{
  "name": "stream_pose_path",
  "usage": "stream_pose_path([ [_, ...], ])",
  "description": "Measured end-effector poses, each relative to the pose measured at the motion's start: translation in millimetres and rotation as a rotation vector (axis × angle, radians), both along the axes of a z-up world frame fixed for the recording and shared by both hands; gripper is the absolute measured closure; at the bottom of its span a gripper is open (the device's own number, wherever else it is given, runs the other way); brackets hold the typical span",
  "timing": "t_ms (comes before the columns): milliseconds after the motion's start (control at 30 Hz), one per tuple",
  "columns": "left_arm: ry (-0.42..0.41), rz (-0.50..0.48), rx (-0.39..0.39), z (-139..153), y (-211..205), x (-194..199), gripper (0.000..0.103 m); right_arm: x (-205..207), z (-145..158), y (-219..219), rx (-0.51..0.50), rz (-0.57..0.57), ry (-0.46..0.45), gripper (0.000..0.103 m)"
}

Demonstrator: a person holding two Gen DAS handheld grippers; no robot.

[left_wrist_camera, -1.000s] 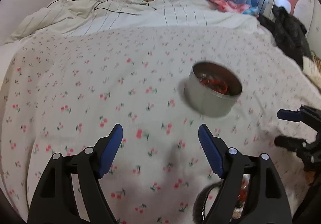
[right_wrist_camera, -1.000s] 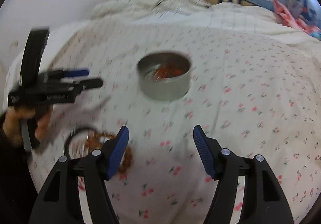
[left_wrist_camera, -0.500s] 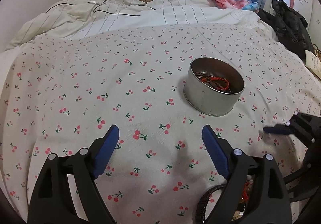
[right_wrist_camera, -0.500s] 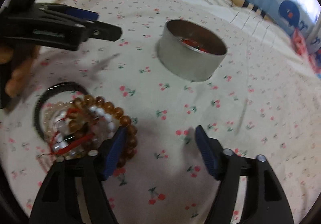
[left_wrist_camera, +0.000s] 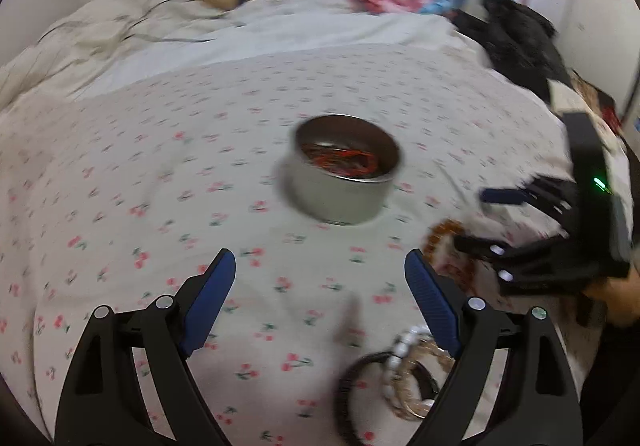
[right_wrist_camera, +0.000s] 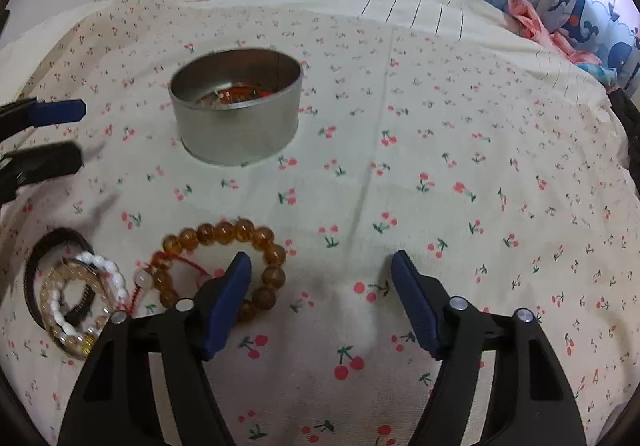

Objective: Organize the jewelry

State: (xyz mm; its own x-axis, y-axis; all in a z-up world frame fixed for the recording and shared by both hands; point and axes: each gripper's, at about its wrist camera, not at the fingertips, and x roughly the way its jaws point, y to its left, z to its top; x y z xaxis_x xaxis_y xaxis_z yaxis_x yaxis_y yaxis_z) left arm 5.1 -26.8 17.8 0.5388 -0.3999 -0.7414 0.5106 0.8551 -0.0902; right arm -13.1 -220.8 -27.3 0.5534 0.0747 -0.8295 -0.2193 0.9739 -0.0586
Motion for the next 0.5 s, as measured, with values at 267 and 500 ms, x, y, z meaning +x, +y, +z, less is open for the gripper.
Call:
stream_pose_path([
  [267,0.013,-0.311,0.009,-8,-57,-43,0.02,-1,-3,2,0.064,0.028,0.007,0.068],
  [500,0.106,-0.308,0.026,-33,-81,-46,0.021,3,-3,-8,0.143,0.007,0.033,0.068],
])
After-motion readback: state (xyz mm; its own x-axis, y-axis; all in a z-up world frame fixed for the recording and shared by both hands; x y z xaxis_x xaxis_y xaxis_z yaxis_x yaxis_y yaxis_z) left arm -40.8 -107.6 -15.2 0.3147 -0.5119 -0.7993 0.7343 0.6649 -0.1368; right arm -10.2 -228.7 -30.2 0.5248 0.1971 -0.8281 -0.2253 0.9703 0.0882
